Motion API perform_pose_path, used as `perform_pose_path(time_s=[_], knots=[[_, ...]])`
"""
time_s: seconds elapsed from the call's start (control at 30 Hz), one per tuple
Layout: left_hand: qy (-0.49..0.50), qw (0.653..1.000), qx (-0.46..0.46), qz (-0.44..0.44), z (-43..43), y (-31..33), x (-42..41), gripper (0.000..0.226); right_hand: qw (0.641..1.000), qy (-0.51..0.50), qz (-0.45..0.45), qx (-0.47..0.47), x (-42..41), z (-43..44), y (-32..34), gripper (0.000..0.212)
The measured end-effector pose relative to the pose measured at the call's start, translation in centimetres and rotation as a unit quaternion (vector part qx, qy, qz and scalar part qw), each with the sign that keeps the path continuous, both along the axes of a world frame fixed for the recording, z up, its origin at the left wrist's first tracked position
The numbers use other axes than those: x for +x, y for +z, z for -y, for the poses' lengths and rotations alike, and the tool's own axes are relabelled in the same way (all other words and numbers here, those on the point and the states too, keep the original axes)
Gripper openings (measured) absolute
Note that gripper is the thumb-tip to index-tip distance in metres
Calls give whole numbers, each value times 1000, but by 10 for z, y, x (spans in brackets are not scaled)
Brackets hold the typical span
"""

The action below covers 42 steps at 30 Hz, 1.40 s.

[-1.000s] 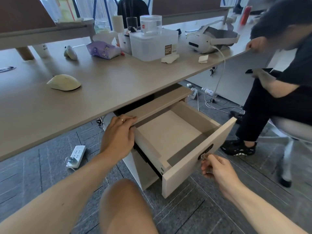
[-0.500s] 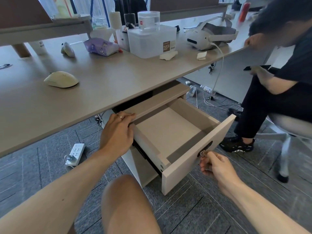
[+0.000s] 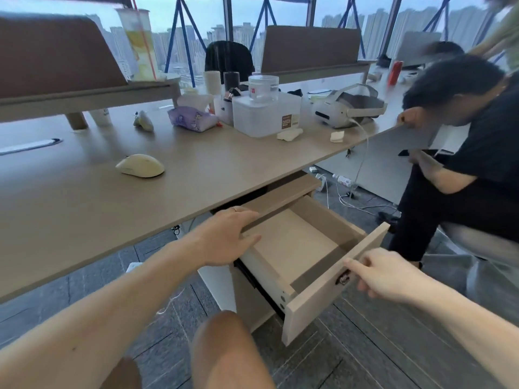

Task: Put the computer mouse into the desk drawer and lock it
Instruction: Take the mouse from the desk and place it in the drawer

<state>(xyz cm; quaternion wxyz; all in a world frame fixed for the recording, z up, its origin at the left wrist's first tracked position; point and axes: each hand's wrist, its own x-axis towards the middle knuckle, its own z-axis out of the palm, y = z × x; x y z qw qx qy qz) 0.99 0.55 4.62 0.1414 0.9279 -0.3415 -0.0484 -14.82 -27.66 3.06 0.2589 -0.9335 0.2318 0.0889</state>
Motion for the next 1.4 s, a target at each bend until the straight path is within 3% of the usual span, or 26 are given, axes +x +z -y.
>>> perform_pose_path(time_s=[0.1,0.2,0.27,0.33,0.43,0.5,0.63,0.97,1.23,1.4], knots=[[25,996,-86,22,-30,39,3,58,992,67,56,-91,21,-21,46,52],[119,988,-77,54,-84,59,20,56,975,131,115,-139,53,-60,76,51],[191,978,-79,35,-125,60,30,69,965,168,144,-138,79,-88,84,53],[237,970,-44,14,-160,55,40,93,959,195,160,-130,105,-116,90,52],[288,957,29,10,-197,43,46,94,952,233,166,-111,144,-159,97,47],[296,953,60,31,-205,36,44,93,944,255,176,-111,169,-183,99,44],[309,949,36,45,-206,24,45,95,935,282,188,-103,224,-225,97,42],[308,950,37,47,-207,20,52,83,884,367,289,-34,332,-323,67,72],[314,948,43,38,-208,18,56,88,848,403,344,-23,352,-335,38,48],[315,947,46,36,-208,17,55,88,840,418,343,-48,338,-320,39,44]])
